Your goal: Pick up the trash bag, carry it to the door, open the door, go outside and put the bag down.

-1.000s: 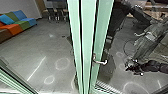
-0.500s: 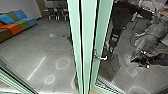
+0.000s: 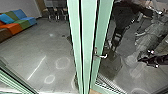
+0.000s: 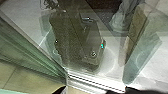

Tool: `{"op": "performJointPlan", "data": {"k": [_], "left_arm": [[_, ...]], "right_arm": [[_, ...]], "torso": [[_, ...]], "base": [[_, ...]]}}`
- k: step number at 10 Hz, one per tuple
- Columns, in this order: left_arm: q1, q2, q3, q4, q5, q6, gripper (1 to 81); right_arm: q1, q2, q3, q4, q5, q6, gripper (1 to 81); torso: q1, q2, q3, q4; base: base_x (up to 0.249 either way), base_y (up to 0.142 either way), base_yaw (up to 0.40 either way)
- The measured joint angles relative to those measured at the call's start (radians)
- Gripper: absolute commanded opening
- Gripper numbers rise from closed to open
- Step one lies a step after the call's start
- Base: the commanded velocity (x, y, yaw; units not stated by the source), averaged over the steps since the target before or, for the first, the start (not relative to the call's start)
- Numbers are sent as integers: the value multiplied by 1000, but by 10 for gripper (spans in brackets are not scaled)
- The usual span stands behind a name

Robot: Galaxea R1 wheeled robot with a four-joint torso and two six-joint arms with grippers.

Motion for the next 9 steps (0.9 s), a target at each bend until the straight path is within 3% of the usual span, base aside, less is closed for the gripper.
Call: {"op": "performJointPlan", "data": {"k": [2,5,8,9], "left_arm": [[0,0,0,0,0,0,10],[0,0,0,0,0,0,10],[0,0,0,0,0,0,10],[0,-1,0,-1,0,0,10]], "right_arm": [[1,-32,5,-6,-16,-45,811],[2,-20,4,-5,-47,-63,811],[-12,27,-13,-8,-58,-56,811],[-22,54,-36,0,-33,-48,811]], "torso": [[0,0,0,0],[0,0,0,0],[0,0,0,0],[0,0,0,0]], "base": [[0,0,0],[0,0,0],[0,0,0],[0,0,0]]}}
